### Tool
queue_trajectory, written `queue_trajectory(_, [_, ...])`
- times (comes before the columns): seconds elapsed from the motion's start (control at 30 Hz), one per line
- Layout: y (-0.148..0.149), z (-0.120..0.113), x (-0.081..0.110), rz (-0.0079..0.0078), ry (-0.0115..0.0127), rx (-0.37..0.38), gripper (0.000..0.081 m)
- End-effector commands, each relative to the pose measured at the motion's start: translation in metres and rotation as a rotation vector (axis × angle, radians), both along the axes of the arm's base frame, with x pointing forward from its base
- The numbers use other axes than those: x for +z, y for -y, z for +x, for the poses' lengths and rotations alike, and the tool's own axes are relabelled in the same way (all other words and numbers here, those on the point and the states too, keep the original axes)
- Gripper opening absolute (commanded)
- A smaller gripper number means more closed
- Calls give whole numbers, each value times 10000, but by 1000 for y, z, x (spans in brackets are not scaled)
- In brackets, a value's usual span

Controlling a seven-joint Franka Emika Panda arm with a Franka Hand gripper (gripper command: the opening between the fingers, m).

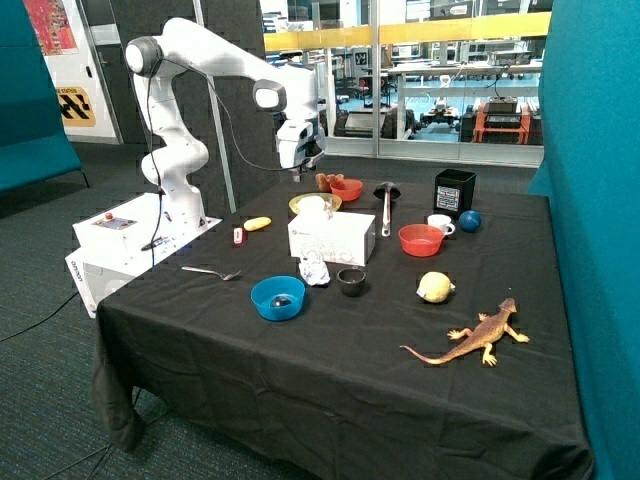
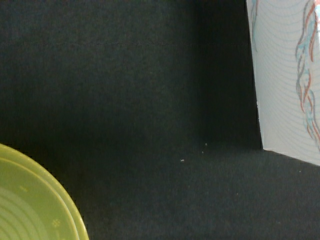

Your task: Dry the plate

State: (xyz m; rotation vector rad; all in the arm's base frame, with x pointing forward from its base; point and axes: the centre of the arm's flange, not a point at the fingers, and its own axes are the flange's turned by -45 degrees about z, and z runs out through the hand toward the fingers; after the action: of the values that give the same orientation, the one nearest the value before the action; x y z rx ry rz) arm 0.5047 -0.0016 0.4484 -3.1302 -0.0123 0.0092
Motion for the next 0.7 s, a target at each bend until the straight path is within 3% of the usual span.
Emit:
queue_trajectory(0.0, [-2,-5,2,-105,73,2479,808])
queue_trajectory(0.13, [-2,-2,4,-106,72,2266,787])
queue_trajectory(0.17, [-1,-1,5,-106,72,2294,686])
queue_trajectory(0.2, [-1,0,6,-106,72,2307,635])
queue_trajectory(0.27, [0,0,6,-106,72,2243,597])
queue_trajectory(0.47, [7,0,6,-107,70,1871,586])
queue_trajectory(0.67, [29,4,5,-110,65,934,604])
